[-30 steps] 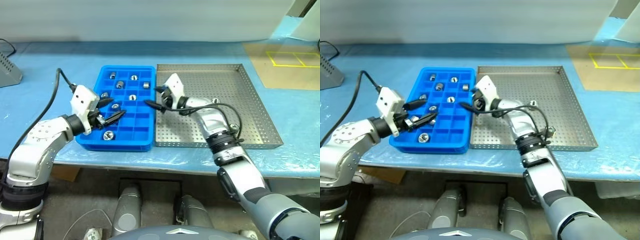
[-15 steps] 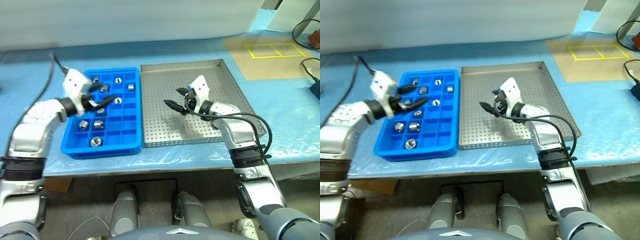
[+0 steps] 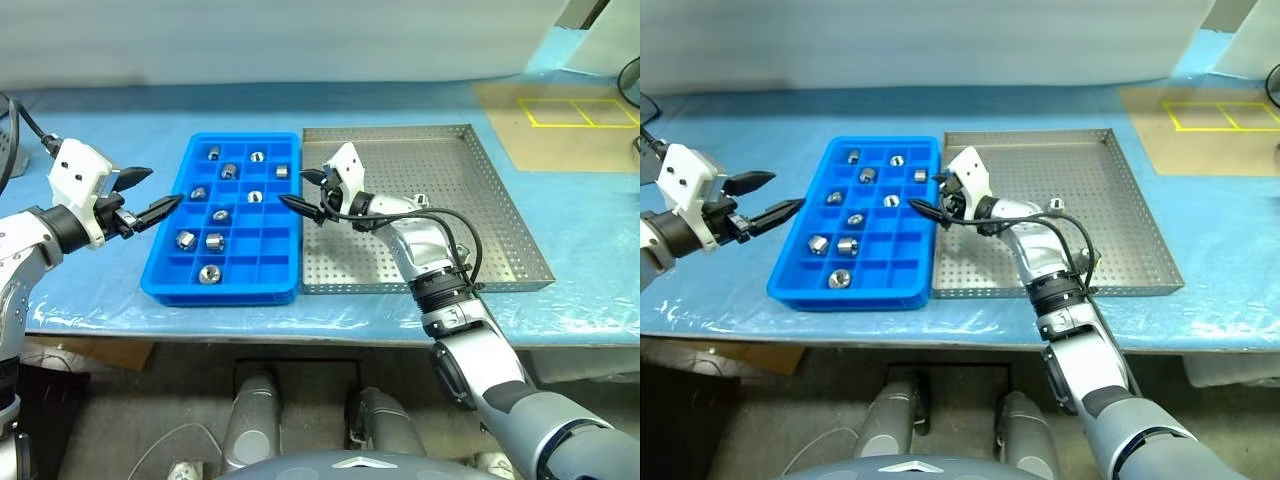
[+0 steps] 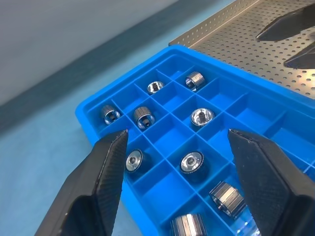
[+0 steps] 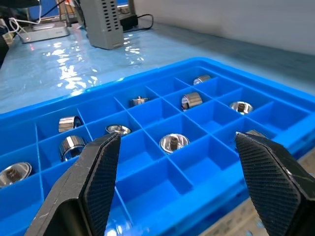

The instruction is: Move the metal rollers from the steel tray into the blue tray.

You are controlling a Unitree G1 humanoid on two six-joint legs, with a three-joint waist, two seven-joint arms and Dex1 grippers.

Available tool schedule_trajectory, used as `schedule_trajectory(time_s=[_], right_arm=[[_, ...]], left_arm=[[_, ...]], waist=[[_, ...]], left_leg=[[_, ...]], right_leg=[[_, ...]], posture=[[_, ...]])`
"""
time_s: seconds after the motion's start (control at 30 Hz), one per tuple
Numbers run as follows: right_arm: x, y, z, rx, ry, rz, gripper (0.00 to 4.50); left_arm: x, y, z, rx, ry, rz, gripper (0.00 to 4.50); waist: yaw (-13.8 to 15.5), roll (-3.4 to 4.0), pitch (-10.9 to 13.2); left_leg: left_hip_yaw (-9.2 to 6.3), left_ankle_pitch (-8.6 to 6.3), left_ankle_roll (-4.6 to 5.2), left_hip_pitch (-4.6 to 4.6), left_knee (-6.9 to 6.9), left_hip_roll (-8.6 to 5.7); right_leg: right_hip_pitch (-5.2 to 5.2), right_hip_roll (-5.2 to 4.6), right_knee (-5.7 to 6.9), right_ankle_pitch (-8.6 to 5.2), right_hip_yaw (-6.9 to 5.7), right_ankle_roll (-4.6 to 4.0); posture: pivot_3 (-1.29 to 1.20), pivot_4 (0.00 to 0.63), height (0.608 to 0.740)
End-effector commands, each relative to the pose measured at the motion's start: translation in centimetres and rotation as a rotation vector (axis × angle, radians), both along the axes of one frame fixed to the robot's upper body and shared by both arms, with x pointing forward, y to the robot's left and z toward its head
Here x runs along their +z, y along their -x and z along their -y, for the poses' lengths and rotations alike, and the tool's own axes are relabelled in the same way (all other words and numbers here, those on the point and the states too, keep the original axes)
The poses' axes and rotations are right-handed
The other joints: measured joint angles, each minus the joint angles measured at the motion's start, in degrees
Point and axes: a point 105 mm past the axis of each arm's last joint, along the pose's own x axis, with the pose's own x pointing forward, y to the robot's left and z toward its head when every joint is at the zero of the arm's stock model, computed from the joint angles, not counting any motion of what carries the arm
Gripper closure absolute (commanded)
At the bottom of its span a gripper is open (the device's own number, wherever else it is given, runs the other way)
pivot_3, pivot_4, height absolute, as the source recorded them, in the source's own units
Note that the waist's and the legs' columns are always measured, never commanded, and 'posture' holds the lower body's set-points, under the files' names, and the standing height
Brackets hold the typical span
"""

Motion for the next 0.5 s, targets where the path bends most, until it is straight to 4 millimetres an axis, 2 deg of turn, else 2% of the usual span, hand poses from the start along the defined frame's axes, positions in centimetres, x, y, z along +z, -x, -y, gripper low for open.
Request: schedule_trajectory(time_s=[0.03, 0.13, 0.2, 0.33, 0.5], right_arm=[[1.7, -0.5, 0.3, -0.006, -0.035, 0.061, 0.69], [1.9, -1.2, 1.5, -0.068, -0.032, 0.077, 0.69], [2.1, -1.7, 2.8, -0.129, -0.026, 0.093, 0.69], [2.1, -2.2, 5.6, -0.207, 0.014, 0.105, 0.69], [3.2, -3.6, 10.8, -0.424, 0.04, 0.143, 0.69]], left_arm=[[1.4, 0.2, 0.9, -0.016, 0.013, 0.059, 1.07], [0.7, -0.6, 3.0, -0.074, 0.026, 0.05, 1.07], [-0.1, -1.4, 4.5, -0.125, 0.025, 0.042, 1.07], [-0.3, -3.2, 8.2, -0.247, 0.091, 0.046, 1.07], [-1.6, -4.7, 14.1, -0.423, 0.139, 0.037, 1.07]], waist=[[0.4, 0.0, 0.0], [0.7, 0.0, 0.0], [0.7, 0.0, 0.0], [0.4, -0.02, 0.0], [-0.3, -0.02, 0.0]], left_leg=[[0.0, 0.0, 0.0, 0.01, 0.0, 0.0], [-0.01, 0.01, -0.02, 0.01, 0.0, 0.0], [0.0, 0.05, -0.08, 0.02, 0.02, -0.02], [0.0, 0.09, -0.15, -0.01, 0.08, -0.04], [0.01, 0.09, -0.12, -0.03, 0.1, -0.07]], right_leg=[[0.0, 0.0, 0.02, 0.0, 0.0, 0.0], [0.02, 0.0, 0.04, 0.0, 0.0, 0.0], [0.04, -0.01, 0.04, 0.01, 0.01, 0.02], [0.05, -0.02, 0.07, 0.03, 0.02, 0.05], [0.04, -0.01, 0.03, 0.04, 0.06, 0.07]], posture=[[0.17, 0.15, 0.74], [0.14, 0.15, 0.74], [0.1, 0.15, 0.74], [0.04, 0.15, 0.74], [-0.05, 0.15, 0.74]])
